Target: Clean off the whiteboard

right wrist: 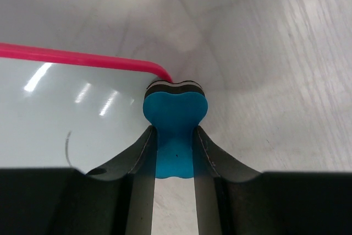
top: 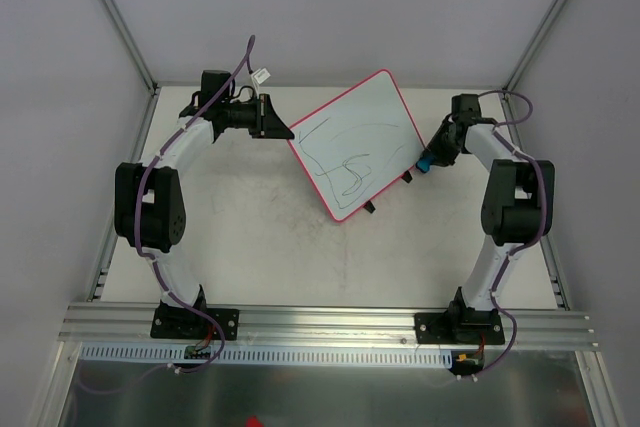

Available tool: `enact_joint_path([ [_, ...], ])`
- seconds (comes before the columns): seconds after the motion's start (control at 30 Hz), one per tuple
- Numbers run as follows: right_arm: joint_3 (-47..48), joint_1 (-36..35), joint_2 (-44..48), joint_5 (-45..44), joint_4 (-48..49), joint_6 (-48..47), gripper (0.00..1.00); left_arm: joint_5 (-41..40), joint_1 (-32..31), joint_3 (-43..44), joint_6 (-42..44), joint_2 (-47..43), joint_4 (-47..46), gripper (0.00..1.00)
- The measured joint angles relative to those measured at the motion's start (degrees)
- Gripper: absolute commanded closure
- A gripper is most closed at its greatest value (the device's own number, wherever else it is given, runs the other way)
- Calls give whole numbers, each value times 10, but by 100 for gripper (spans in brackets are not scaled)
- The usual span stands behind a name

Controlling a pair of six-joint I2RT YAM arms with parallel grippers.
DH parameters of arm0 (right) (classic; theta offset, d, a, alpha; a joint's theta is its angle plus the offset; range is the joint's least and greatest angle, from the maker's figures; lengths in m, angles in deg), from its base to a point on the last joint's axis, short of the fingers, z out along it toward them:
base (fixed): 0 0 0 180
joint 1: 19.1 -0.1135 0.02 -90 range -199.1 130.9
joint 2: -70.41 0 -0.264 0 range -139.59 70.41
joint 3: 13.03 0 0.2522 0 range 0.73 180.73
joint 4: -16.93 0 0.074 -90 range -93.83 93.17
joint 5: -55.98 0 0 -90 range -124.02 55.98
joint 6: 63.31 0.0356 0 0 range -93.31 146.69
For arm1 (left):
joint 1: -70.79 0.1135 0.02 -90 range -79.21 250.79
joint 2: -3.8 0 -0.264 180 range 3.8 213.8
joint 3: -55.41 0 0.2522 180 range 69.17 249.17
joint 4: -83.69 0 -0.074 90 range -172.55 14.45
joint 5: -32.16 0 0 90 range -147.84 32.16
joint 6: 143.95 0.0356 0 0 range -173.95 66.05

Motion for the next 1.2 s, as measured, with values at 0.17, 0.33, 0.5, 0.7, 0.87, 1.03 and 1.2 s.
enact_joint_path([
  [0.17,2,0,20,23,48,-54,100,0,0,3,0,2,3,100],
  [0.33,17,0,21,44,73,-86,100,0,0,5,0,3,4,100],
  [0.5,18,-4,21,61,96,-111,100,0,0,11,0,10,4,100],
  [0.7,19,-16,21,79,124,-127,100,0,0,13,0,11,5,100],
  [0.87,40,-36,13,79,134,-136,100,0,0,13,-1,11,5,100],
  [1.03,77,-59,-14,67,136,-142,100,-1,0,13,-3,11,5,100],
  [1.2,97,-71,-30,44,124,-149,100,-1,0,13,-10,11,10,100],
])
